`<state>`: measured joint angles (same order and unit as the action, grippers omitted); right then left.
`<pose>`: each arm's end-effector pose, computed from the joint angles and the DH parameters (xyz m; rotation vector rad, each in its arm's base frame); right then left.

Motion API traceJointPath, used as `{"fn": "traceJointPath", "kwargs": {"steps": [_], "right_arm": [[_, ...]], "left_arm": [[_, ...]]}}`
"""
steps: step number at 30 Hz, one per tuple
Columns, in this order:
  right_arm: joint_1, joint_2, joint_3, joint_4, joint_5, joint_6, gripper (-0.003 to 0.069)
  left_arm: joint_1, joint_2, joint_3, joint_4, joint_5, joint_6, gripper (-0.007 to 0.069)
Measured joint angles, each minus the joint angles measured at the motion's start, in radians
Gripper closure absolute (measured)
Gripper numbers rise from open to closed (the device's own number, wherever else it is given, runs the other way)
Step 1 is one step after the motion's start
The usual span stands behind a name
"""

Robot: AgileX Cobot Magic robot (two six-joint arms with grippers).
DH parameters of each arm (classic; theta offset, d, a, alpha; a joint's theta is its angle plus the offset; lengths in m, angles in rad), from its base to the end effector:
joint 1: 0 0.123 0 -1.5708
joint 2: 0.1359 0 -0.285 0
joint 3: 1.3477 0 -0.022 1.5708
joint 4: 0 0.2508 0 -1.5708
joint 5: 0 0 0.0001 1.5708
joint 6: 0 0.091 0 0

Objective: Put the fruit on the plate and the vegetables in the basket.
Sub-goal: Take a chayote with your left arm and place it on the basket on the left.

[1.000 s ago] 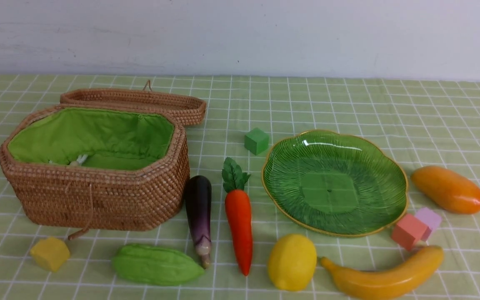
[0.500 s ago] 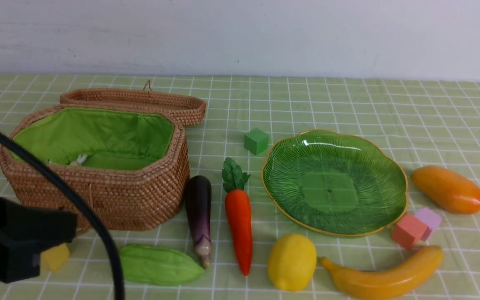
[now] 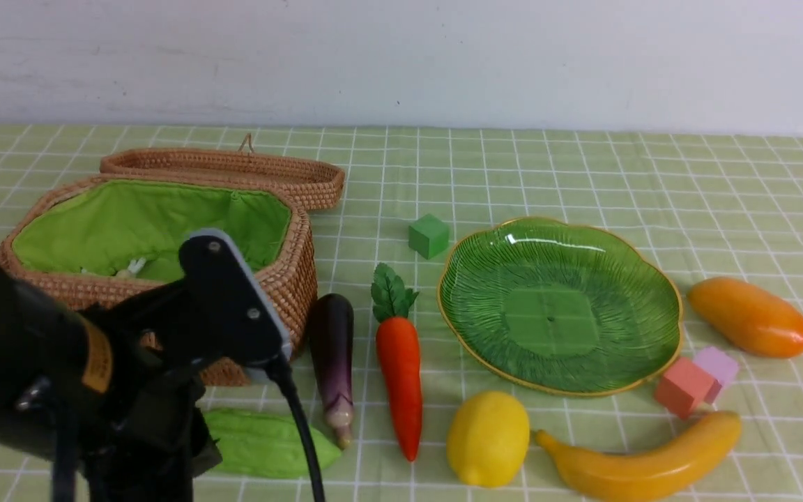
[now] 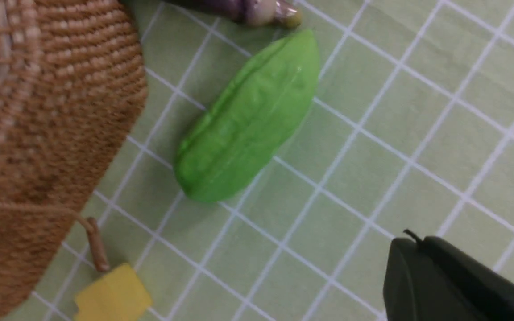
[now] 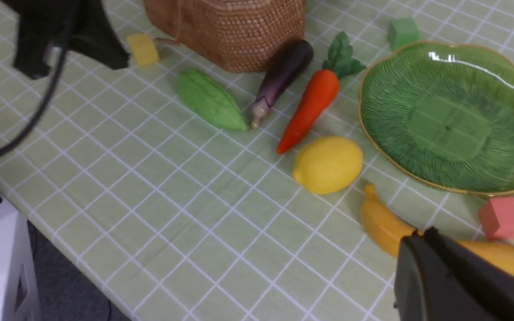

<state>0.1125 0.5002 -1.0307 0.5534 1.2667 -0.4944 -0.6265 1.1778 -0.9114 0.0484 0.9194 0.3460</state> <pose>0.0221 0.0484 0.4110 -0.7303 1.9825 0.4500 0.1799 -0.1259 0.2946 1.2703 2.3459 -0.0296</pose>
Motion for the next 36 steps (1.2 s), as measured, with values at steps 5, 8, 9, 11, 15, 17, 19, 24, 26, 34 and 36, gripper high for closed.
{"fn": "traceJointPath", "kwargs": {"steps": [5,8,9,11,15,17,19,24,26,34,36], "right_arm": [[0.000,0.000,-0.003,0.009,0.000,-0.016,0.0673],[0.000,0.000,-0.004,0.011,0.000,-0.019,0.0671],[0.000,0.000,-0.004,0.012,0.000,-0.019,0.0670],[0.000,0.000,-0.004,0.019,0.000,-0.019,0.0669],[0.000,0.000,-0.004,0.034,0.000,-0.019,0.0666],[0.000,0.000,-0.004,0.034,0.000,-0.019,0.0666],[0.000,0.000,-0.004,0.034,0.000,-0.019,0.0665],[0.000,0.000,-0.004,0.033,0.000,-0.019,0.0662],[0.000,0.000,-0.004,0.033,0.000,-0.019,0.0660],[0.000,0.000,-0.004,0.033,0.000,-0.019,0.0655],[0.000,0.000,-0.004,0.033,0.000,-0.019,0.0654]], "left_arm": [[0.000,0.107,-0.001,0.050,-0.121,0.071,0.0552],[0.000,0.173,-0.001,0.066,-0.145,0.116,0.0452],[0.000,0.197,-0.001,0.071,-0.151,0.122,0.0410],[0.000,0.234,-0.001,0.077,-0.165,0.127,0.0342],[0.000,0.315,-0.001,0.101,-0.220,0.129,0.0213],[0.000,0.338,-0.001,0.111,-0.240,0.129,0.0192],[0.000,0.372,-0.001,0.132,-0.282,0.129,0.0178],[0.000,0.423,-0.007,0.191,-0.331,0.129,0.0174],[0.001,0.439,-0.007,0.209,-0.338,0.129,0.0174],[0.058,0.496,-0.015,0.227,-0.370,0.129,0.0170],[0.064,0.504,-0.019,0.226,-0.374,0.147,0.0169]]}}
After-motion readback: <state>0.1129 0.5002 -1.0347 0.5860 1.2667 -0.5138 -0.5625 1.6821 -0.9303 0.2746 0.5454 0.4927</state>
